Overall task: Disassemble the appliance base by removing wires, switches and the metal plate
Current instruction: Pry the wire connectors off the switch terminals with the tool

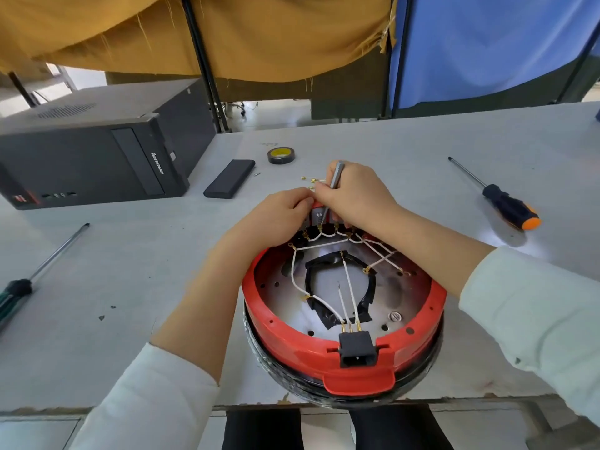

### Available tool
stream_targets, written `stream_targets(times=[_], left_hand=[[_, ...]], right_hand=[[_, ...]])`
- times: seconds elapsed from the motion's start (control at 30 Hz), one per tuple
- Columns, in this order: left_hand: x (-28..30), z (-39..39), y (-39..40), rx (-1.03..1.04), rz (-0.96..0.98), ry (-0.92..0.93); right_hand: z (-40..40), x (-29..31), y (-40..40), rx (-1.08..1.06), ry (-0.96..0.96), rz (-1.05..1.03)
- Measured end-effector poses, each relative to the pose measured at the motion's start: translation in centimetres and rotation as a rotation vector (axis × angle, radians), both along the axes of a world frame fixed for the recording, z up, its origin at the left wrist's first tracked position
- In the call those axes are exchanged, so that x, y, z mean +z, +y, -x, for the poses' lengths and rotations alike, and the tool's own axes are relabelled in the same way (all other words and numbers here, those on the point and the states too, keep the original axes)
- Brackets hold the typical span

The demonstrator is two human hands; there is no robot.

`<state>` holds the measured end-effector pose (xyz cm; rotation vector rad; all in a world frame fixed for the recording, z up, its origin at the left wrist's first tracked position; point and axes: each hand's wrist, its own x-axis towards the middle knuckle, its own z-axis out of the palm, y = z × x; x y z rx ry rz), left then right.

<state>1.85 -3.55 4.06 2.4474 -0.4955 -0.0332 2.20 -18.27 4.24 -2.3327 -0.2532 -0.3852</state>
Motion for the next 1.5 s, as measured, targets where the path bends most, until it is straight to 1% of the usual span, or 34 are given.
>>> stream_targets(times=[0.13, 0.17, 0.23, 0.3, 0.5, 0.67, 0.73, 0.87, 0.93, 1.1, 1.23, 1.33, 1.43, 1.5], left_hand=[[-0.5, -0.1, 0.8, -0.003, 0.078, 0.037], [-0.5, -0.1, 0.9, -0.009, 0.078, 0.035], [-0.6, -0.2, 0.9, -0.020, 0.072, 0.023], [-0.7, -0.3, 0.9, -0.017, 0.067, 0.010], [-0.9, -0.3, 0.9, -0.007, 0.041, -0.007], [-0.9, -0.4, 0.9, -0.006, 0.009, -0.027], [-0.9, -0.4, 0.9, -0.006, 0.008, -0.025], [-0.8, -0.4, 0.9, -0.021, 0.007, -0.029], [-0.8, -0.5, 0.8, -0.029, 0.010, -0.029], [-0.7, -0.5, 0.8, -0.023, 0.020, -0.022], [-0.7, -0.5, 0.7, -0.017, 0.017, -0.024], [-0.6, -0.4, 0.7, -0.008, 0.011, -0.026], [-0.6, -0.3, 0.7, 0.002, 0.013, -0.029], [-0.6, -0.3, 0.7, 0.014, 0.018, -0.028]], right_hand=[[0.3, 0.5, -0.7, 0.061, 0.091, 0.008], [0.5, 0.4, -0.8, 0.057, 0.076, -0.021], [0.9, 0.0, -1.0, 0.016, -0.020, -0.100], [1.1, -0.4, -0.9, -0.010, -0.093, -0.130], [0.9, -0.7, -0.9, -0.011, -0.077, -0.083], [1.2, -0.7, -0.6, 0.022, -0.111, -0.058], [1.2, -0.6, -0.5, 0.033, -0.082, -0.045], [0.5, 0.3, -0.5, 0.030, 0.074, -0.084], [0.3, 0.6, -0.4, 0.029, 0.122, -0.095], [0.2, 0.5, -0.3, 0.017, 0.124, -0.093], [-0.1, 0.7, -0.4, 0.028, 0.140, -0.039], [0.0, 0.3, -0.5, 0.011, 0.107, -0.038], [0.3, -0.2, -0.4, -0.013, -0.018, -0.056], [0.5, -0.3, -0.3, -0.013, -0.068, -0.067]])
